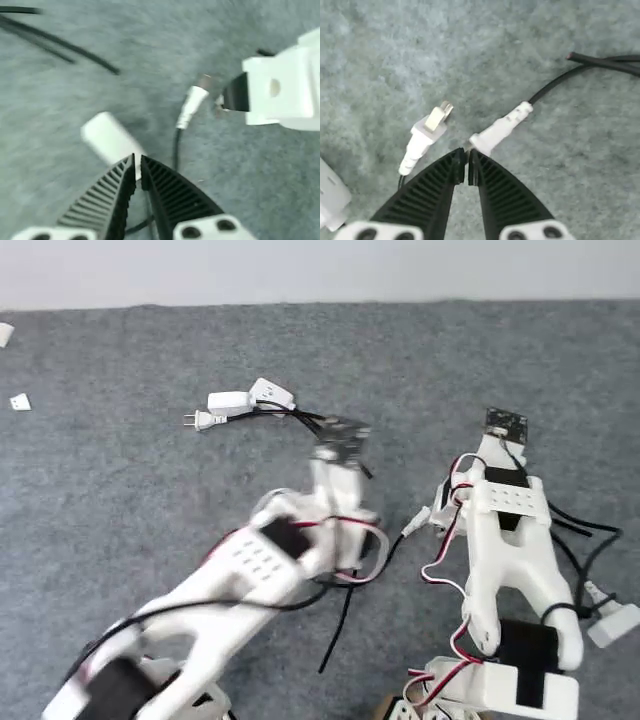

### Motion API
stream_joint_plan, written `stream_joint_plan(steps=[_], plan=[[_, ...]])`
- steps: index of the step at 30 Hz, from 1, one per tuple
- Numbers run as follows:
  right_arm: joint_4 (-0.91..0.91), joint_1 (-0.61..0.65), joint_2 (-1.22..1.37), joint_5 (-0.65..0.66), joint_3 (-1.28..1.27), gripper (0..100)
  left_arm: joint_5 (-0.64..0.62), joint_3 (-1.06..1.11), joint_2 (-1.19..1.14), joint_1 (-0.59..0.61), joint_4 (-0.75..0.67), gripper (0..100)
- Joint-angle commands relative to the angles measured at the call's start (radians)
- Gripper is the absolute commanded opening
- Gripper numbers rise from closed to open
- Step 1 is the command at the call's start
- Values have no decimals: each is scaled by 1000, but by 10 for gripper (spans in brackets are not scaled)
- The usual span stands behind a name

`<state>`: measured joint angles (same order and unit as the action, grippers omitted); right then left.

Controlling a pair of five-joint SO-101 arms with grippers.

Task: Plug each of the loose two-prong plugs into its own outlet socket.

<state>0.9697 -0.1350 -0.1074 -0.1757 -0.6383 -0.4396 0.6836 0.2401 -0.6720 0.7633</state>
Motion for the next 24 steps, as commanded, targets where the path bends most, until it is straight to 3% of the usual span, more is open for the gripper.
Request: stream_joint_plan(steps=[1,9,17,24], plan=[[-24,-33,-53,-6,12,9,-12,-272,-287,-58,5,14],[-53,-41,-44,-5,11,9,-11,-470,-578,15,11,13],[-67,-39,-44,-3,11,9,-6,-375,-505,115,71,13],[-67,-27,-44,-3,8,9,-5,-143,-341,176,69,14]])
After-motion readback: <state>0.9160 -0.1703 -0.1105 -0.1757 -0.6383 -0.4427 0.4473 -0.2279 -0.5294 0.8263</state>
